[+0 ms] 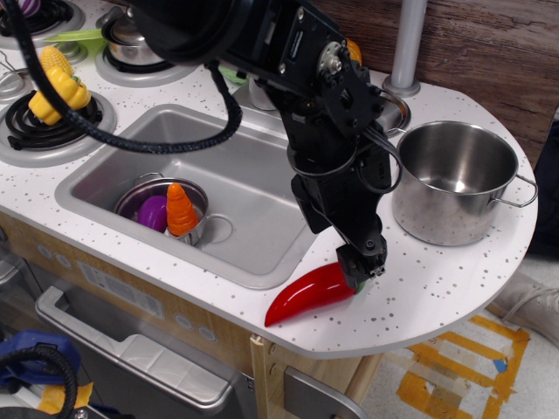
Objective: Put pepper in pot or pan
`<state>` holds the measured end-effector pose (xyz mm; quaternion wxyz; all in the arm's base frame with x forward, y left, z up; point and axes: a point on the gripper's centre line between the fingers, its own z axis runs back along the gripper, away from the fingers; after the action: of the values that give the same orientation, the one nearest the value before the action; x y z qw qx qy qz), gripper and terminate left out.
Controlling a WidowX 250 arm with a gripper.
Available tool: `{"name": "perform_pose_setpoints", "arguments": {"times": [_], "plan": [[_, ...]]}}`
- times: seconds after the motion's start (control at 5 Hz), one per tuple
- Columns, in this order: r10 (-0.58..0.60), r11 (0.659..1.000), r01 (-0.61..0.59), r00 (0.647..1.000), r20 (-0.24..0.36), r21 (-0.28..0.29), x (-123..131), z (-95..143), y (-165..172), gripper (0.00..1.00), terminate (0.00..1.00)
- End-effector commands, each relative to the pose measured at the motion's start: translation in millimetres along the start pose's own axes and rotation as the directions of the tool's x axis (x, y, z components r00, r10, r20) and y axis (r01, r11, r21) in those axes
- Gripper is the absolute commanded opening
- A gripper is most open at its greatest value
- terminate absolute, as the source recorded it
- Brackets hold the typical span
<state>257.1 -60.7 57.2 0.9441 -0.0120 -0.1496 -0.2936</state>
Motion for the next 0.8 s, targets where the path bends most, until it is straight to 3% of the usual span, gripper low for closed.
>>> {"name": "perform_pose_setpoints", "arguments": {"times": [0.0,0.4,0.6], "plan": [[0.000,1.000,0.000,1.000,0.000,0.000,0,0,0,1.00,0.00],[0.003,1.000,-0.003,1.000,0.018,-0.013,-13,-26,5,1.00,0.00],[0.034,0.998,-0.030,0.997,0.073,-0.054,-22,-37,7,1.00,0.00]]}}
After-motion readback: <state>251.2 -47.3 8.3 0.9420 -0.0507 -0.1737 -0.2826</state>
